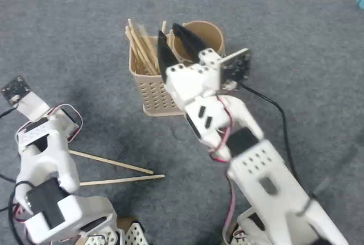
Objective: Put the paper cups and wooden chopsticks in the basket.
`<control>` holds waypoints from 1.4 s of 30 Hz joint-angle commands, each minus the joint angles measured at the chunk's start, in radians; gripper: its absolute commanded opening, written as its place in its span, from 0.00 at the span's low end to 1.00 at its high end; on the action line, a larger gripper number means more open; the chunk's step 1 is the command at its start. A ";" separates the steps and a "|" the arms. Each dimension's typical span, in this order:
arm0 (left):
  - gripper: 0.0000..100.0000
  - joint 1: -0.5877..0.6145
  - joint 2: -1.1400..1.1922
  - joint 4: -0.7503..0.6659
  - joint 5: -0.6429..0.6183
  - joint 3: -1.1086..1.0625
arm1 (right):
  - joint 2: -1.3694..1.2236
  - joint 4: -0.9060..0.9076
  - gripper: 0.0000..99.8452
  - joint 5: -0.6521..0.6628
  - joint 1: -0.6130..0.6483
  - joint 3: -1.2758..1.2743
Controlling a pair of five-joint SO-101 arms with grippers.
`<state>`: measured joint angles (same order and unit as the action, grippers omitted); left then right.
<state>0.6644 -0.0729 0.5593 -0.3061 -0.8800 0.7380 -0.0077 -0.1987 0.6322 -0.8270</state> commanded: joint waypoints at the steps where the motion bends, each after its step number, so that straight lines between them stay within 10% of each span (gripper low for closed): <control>1: 0.02 -0.003 -0.005 0.002 -0.005 0.041 | 0.251 0.437 0.11 -0.064 -0.007 0.006; 6: 0.02 -0.003 -0.005 0.002 -0.005 0.041 | 0.430 0.901 0.11 -0.064 -0.002 -0.012; 14: 0.02 -0.003 -0.005 0.002 -0.005 0.041 | 0.453 1.148 0.10 0.097 0.007 -0.192; 30: 0.02 0.109 -0.015 0.371 0.006 0.137 | 0.460 0.667 0.10 0.284 -0.025 -0.783; 42: 0.01 0.130 -0.026 0.643 0.081 0.226 | 0.453 0.688 0.10 0.308 -0.022 -0.773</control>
<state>0.7841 -0.0729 1.1853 -0.2555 -0.6820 1.1722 0.6997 0.0944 0.6199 -1.6080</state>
